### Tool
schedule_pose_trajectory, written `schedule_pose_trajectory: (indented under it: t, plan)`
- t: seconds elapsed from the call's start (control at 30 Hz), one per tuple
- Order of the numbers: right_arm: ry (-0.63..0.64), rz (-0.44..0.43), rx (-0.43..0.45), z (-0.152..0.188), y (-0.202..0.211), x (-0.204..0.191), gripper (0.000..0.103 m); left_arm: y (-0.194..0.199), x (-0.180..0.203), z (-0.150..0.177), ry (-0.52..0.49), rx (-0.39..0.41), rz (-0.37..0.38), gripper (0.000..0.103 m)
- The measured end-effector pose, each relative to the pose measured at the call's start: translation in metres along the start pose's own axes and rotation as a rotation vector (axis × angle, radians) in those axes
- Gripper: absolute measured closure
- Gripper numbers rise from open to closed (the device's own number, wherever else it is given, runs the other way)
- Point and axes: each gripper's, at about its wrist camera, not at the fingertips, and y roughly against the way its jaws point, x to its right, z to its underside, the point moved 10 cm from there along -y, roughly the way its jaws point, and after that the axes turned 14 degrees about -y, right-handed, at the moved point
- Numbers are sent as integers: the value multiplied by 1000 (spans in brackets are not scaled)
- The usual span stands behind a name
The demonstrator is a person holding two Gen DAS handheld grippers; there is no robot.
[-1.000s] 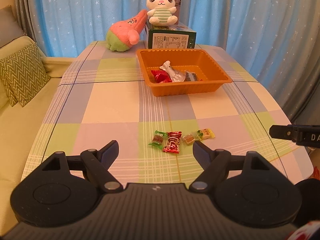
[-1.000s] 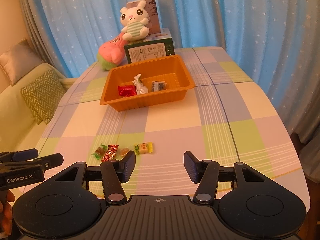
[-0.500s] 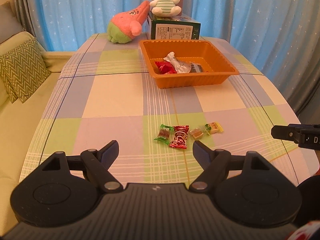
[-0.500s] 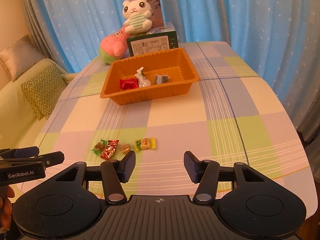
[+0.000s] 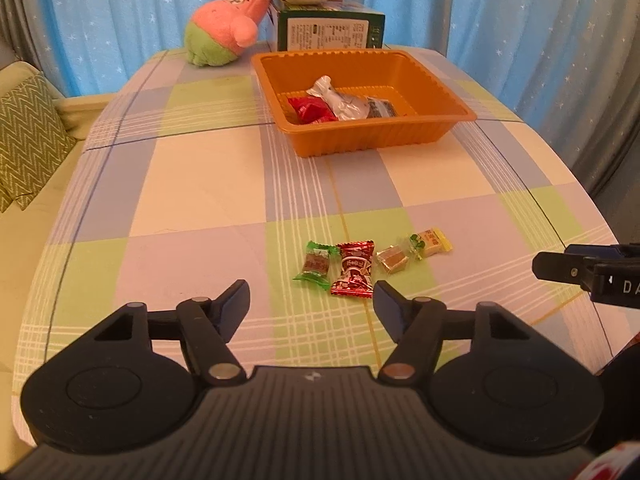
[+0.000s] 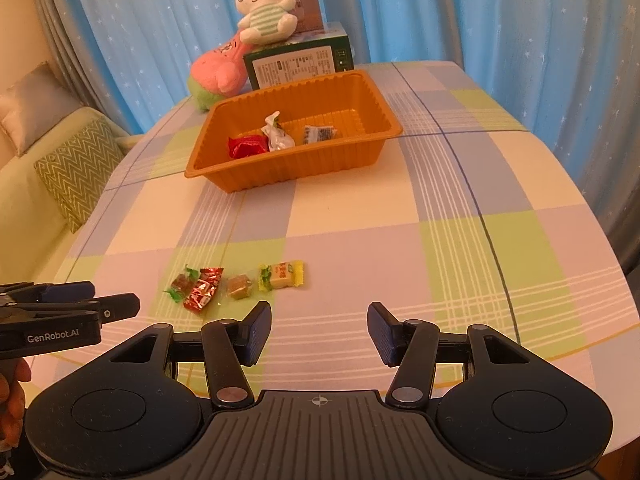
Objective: Organize snacks
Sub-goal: 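Grasp the green-wrapped candy with the left tool while the right tool grasps the yellow candy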
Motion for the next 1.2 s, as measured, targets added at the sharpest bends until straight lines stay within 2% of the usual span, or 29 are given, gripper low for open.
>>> schedule_pose_trajectory:
  t: [0.13, 0.47, 0.53, 0.77, 0.9, 1.2]
  plan:
    - [-12, 1, -13, -1, -13, 4, 49, -17, 1, -3, -11, -18, 16, 39]
    - [-20, 5, -45, -1, -48, 7, 49, -66, -10, -9, -63, -59, 46, 60]
    - [-21, 8, -50, -1, -54, 8, 49, -73, -9, -10, -78, -65, 56, 61]
    - [-26, 8, -63, -1, -70, 8, 49, -90, -4, -11, -123, -80, 88, 75]
    - [-16, 4, -65, -3, -76, 6, 49, -90, -3, -12, -144, -75, 78, 84]
    - [62, -33, -61, -9, -92, -10, 50, -78, -10, -18, -91, -44, 63, 85]
